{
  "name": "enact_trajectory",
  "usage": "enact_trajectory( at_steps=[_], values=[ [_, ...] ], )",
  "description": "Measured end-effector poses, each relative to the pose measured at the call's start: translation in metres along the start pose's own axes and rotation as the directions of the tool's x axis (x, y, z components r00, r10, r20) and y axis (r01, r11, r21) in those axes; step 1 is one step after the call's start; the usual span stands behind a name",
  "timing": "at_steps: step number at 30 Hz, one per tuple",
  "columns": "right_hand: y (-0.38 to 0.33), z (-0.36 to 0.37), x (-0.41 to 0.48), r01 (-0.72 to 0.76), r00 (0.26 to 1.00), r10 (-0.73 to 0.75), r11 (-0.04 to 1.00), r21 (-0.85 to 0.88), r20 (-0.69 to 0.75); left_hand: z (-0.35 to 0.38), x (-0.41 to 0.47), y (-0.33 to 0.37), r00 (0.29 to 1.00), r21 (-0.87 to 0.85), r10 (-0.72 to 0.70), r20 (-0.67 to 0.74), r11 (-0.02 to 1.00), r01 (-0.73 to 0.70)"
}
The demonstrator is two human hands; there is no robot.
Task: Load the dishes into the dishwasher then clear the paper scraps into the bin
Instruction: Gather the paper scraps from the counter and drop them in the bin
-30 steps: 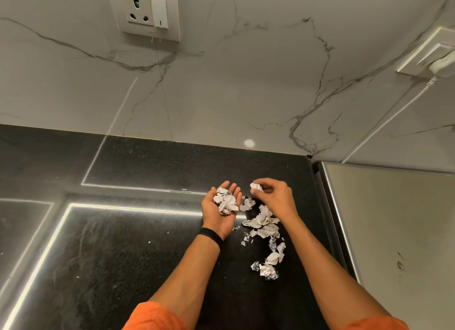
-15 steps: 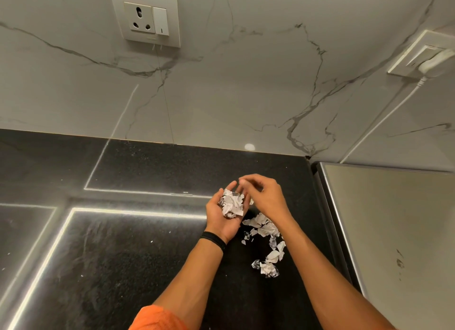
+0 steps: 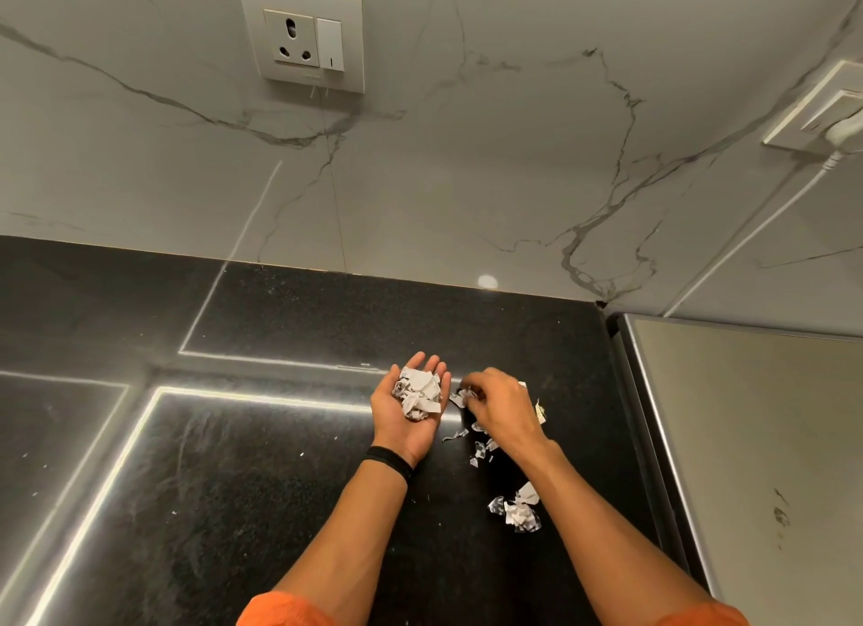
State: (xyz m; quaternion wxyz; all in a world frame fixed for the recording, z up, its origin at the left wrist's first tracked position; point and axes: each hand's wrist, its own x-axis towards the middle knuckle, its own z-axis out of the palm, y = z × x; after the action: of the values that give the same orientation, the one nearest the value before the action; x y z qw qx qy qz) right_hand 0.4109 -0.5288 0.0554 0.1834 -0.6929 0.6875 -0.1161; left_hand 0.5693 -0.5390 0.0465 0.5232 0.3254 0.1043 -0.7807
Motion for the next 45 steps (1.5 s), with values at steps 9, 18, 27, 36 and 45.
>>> enact_trajectory(
  at_steps=[9, 18, 27, 36, 45],
  values=[
    [-0.029, -0.051, 0.004, -0.086, 0.987, 0.151, 0.787, 0.611, -0.056, 0.003, -0.006, -0.016, 0.996, 0.056, -0.075, 0.043, 0.996, 0.073],
    [0.003, -0.066, 0.007, -0.145, 0.973, 0.212, 0.864, 0.483, -0.088, 0.012, -0.006, -0.014, 0.991, 0.049, -0.107, 0.084, 0.993, 0.103],
    [0.037, -0.043, -0.022, -0.153, 0.977, 0.152, 0.988, -0.008, 0.149, 0.008, -0.002, -0.032, 0.989, 0.086, -0.143, 0.048, 0.987, 0.138],
    [0.041, -0.031, -0.012, -0.113, 0.993, 0.110, 0.986, -0.125, -0.031, 0.011, 0.000, -0.032, 0.992, 0.136, -0.127, 0.010, 0.983, 0.125],
    [0.040, -0.043, -0.018, -0.327, 0.870, 0.458, 0.813, 0.482, -0.184, 0.009, 0.000, -0.029, 0.994, 0.155, -0.112, 0.012, 0.982, 0.109]
  ],
)
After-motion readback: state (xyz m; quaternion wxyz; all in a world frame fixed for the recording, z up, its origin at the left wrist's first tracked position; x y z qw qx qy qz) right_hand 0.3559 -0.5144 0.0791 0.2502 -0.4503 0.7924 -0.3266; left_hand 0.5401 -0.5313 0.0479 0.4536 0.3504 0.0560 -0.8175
